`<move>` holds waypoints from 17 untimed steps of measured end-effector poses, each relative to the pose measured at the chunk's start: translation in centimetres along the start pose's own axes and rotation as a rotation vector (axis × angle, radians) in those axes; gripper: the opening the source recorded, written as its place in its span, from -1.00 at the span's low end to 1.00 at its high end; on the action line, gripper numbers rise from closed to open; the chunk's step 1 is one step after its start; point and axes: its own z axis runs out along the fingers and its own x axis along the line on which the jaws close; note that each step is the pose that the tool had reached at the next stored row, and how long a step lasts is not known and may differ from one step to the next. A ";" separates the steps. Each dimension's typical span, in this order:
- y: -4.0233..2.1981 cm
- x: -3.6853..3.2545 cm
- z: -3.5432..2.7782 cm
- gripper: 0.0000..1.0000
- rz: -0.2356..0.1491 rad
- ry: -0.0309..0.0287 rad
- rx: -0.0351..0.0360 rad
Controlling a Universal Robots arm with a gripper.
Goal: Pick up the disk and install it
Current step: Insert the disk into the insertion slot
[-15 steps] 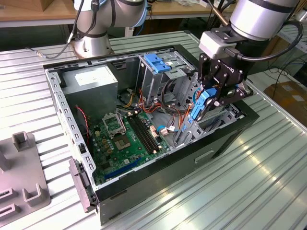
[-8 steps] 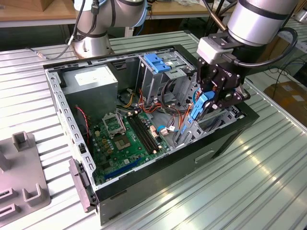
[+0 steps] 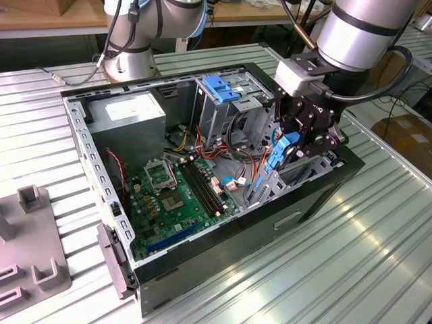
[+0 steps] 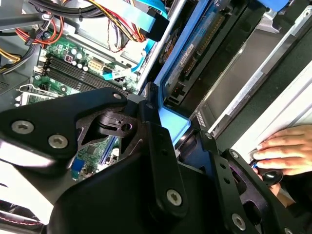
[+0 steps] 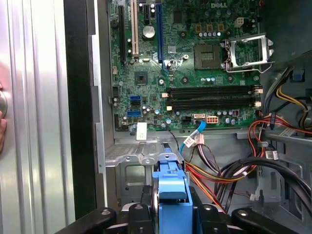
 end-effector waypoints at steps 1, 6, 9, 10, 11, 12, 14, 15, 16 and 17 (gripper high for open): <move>0.00 0.00 0.00 -0.26 0.000 0.0000 0.0000; 0.00 0.00 0.02 -0.26 0.000 -0.0003 0.0000; 0.00 0.00 0.03 -0.26 0.000 -0.0003 0.0000; 0.00 0.00 0.03 -0.26 0.000 -0.0002 0.0001; 0.00 0.00 0.06 -0.26 0.000 -0.0008 0.0002; 0.00 0.00 0.05 -0.24 0.000 -0.0007 0.0001; 0.00 0.00 0.04 0.01 0.000 -0.0004 0.0000; 0.00 0.00 0.04 0.01 0.000 -0.0003 0.0000; 0.00 0.00 0.04 0.01 0.000 -0.0003 0.0000; 0.00 0.00 0.04 0.01 0.000 -0.0002 0.0000</move>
